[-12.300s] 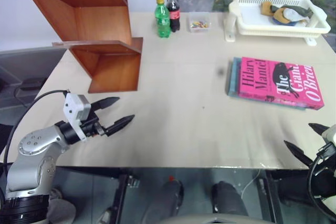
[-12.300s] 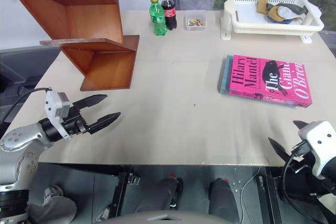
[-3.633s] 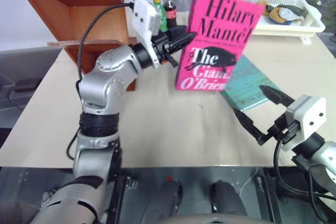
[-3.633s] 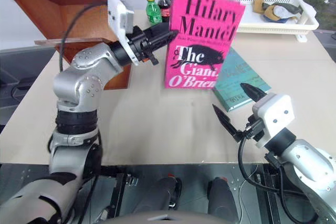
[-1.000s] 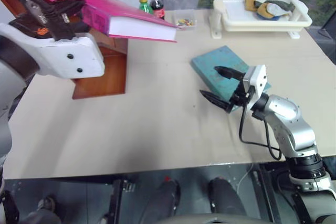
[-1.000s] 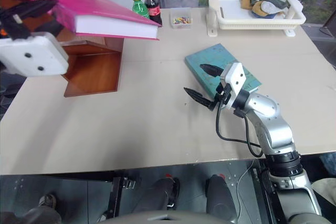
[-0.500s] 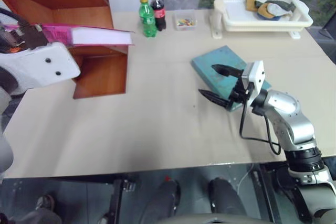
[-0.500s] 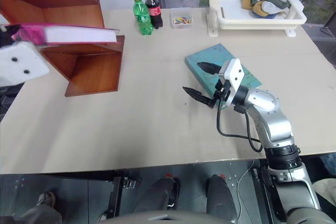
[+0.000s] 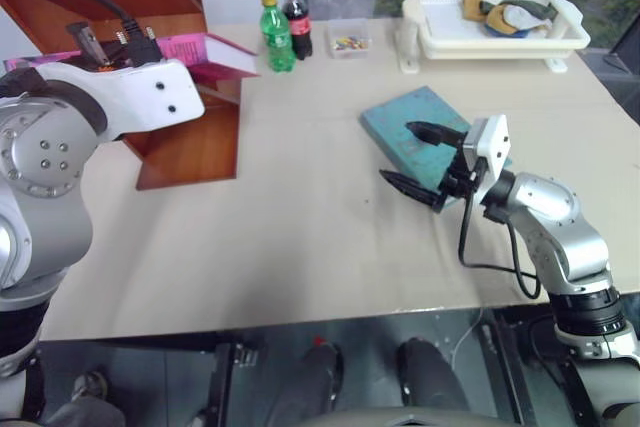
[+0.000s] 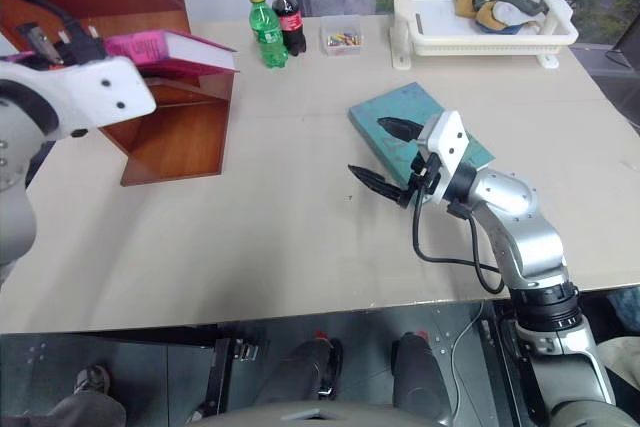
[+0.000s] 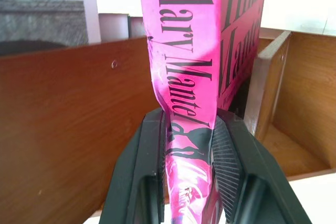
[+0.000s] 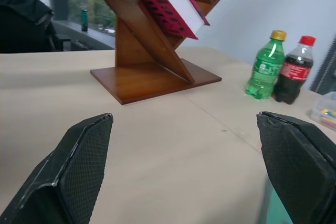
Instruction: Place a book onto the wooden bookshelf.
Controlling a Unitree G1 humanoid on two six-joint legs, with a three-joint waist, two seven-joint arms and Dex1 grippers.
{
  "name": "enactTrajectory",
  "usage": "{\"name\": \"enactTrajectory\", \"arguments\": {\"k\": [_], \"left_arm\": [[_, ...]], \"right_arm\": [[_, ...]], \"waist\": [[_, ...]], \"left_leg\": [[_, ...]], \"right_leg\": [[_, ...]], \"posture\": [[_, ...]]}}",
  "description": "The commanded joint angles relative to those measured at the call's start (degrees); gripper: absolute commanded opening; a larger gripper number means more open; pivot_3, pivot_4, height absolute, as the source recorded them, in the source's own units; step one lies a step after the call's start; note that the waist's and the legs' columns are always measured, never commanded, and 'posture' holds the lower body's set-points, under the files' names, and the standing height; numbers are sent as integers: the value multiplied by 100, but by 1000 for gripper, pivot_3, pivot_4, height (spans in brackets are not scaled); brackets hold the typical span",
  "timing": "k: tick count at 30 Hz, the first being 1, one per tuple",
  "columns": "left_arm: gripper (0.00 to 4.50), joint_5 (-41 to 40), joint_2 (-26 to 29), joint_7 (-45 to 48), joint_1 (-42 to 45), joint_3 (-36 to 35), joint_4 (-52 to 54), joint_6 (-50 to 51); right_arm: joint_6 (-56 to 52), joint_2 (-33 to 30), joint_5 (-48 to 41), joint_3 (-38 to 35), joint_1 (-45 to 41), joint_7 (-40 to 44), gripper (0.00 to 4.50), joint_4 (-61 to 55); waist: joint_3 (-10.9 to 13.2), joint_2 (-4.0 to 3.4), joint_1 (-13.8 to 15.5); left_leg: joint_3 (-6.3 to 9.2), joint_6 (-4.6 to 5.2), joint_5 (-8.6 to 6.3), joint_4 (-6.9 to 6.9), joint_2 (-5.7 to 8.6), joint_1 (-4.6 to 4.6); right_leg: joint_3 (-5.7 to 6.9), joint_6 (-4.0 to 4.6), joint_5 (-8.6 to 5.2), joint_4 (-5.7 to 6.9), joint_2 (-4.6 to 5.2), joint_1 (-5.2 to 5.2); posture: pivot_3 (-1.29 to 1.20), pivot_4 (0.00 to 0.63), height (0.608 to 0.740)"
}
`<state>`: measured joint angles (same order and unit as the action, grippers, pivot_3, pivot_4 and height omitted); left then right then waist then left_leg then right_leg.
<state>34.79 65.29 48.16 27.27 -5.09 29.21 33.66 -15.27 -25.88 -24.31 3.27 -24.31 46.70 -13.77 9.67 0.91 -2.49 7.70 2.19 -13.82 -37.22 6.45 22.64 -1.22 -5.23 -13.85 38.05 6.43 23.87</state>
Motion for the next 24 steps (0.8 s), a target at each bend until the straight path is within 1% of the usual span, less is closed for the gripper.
{"name": "enactTrajectory", "arguments": {"k": [1, 2, 3, 4, 5, 6, 7, 8, 9, 10, 11, 13, 17, 18, 20, 21, 22, 23, 24], "left_arm": [[1012, 149, 20, -51, 48, -65, -312, 260], [1012, 128, 17, -55, 52, -98, -338, 301], [1631, 102, 16, -45, 44, -142, -341, 349], [1896, 84, 33, -37, 17, -186, -342, 367], [2341, 64, 57, -34, -35, -251, -339, 364], [2650, 37, 86, -34, -110, -334, -333, 343], [3298, 9, 108, -42, -183, -418, -320, 312], [3463, -30, 102, -116, -269, -542, -321, 212], [3820, -63, 99, -133, -379, -661, -303, 167], [4321, -153, 65, -132, -528, -830, -272, 73], [4421, -279, -30, -176, -599, -1006, -223, -13], [4421, -621, -223, -259, -715, -1386, -128, -330], [4421, -1870, -960, -314, -717, -2258, 84, -1038], [4421, -2318, -1160, -138, -825, -2474, 192, -1207], [4421, -3175, -1606, 198, -1115, -2834, 528, -1157], [4184, -3682, -1796, 460, -1381, -2924, 776, -1034], [3919, -4087, -2073, 531, -1651, -2902, 1020, -731], [3606, -4371, -2233, 553, -1847, -2887, 1173, -533], [3016, -4548, -2360, 536, -2071, -2813, 1308, -367]], "right_arm": [[-23, -82, -80, -197, -5, -68, 4500, -319], [-27, -84, -73, -197, -19, -77, 4500, -303], [-39, -90, -78, -200, -19, -89, 4500, -312], [-53, -97, -88, -203, -17, -100, 4500, -328], [-64, -105, -97, -205, -15, -109, 4500, -344], [-67, -110, -103, -203, -15, -114, 4500, -345], [-67, -118, -107, -203, -11, -115, 4500, -342], [-64, -121, -107, -200, -12, -111, 4500, -331], [-68, -131, -114, -205, -7, -104, 4500, -331], [-77, -141, -123, -209, -7, -96, 4500, -330], [-88, -157, -136, -222, -1, -84, 4500, -337], [-103, -194, -151, -238, 4, -55, 4500, -339], [-136, -246, -185, -265, -1, -43, 4500, -355], [-151, -257, -187, -265, 2, -46, 4500, -373], [-185, -282, -186, -269, 13, -49, 4500, -413], [-198, -317, -159, -266, 20, -43, 4500, -432], [-186, -359, -112, -263, 44, -38, 4500, -443], [-179, -387, -78, -257, 59, -40, 4500, -453], [-195, -410, -85, -267, 75, -53, 4500, -475]], "waist": [[1, -3, -2], [1, -4, -4], [1, -4, -5], [2, -4, -5], [2, -5, -5], [3, -4, 2], [3, -3, 8], [3, -3, 11], [3, -3, 20], [3, -3, 23], [3, -3, 27], [3, -3, 40], [4, -1, 81], [3, -1, 85], [2, -4, 83], [1, -5, 75], [1, -4, 69], [0, -7, 63], [0, -6, 63]], "left_leg": [[-1, 1, -1, 0, -4, -1], [-2, 3, -2, 0, -9, -1], [-6, 2, -2, 0, -19, -1], [-10, 1, -4, 0, -31, -2], [-11, 1, -7, 0, -40, -2], [-13, -1, -9, 0, -51, -2], [-11, -4, -10, 0, -60, -2], [-8, -6, -10, 0, -63, 0], [-9, -11, -11, -1, -64, 1], [-9, -18, -10, -3, -64, 3], [-10, -33, -3, -3, -64, 5], [-12, -38, -3, -3, -63, 7], [-9, -43, -6, -6, -64, 13], [-9, -44, -6, -7, -64, 13], [-11, -45, -7, -7, -64, 13], [-13, -45, -7, -7, -65, 13], [-17, -45, -7, -9, -64, 11], [-17, -45, -7, -8, -65, 11], [-21, -45, -7, -9, -64, 11]], "right_leg": [[-2, 2, 1, 0, -4, 1], [-4, 4, 2, 1, -10, 3], [-7, 9, 6, 0, -17, 5], [-9, 14, 9, -1, -27, 5], [-10, 17, 11, -1, -34, 6], [-10, 21, 13, -1, -44, 8], [-7, 25, 15, -1, -53, 10], [-5, 27, 17, -4, -57, 11], [-6, 29, 17, -5, -57, 11], [-6, 29, 17, -7, -56, 11], [-7, 29, 18, -11, -55, 11], [-10, 29, 18, -16, -52, 12], [-5, 30, 18, -23, -49, 12], [-4, 30, 18, -22, -49, 12], [-6, 30, 18, -23, -47, 12], [-9, 30, 18, -25, -46, 12], [-12, 31, 18, -21, -45, 12], [-12, 31, 18, -26, -45, 11], [-17, 31, 18, -24, -43, 11]], "posture": [[0, 150, 740], [0, 150, 740], [0, 150, 740], [0, 150, 740], [0, 150, 740], [0, 150, 740], [0, 150, 740], [0, 150, 740], [0, 150, 740], [0, 150, 740], [0, 150, 740], [0, 150, 740], [0, 150, 740], [0, 150, 740], [0, 150, 740], [0, 150, 740], [0, 150, 740], [0, 150, 740], [0, 150, 740]]}}
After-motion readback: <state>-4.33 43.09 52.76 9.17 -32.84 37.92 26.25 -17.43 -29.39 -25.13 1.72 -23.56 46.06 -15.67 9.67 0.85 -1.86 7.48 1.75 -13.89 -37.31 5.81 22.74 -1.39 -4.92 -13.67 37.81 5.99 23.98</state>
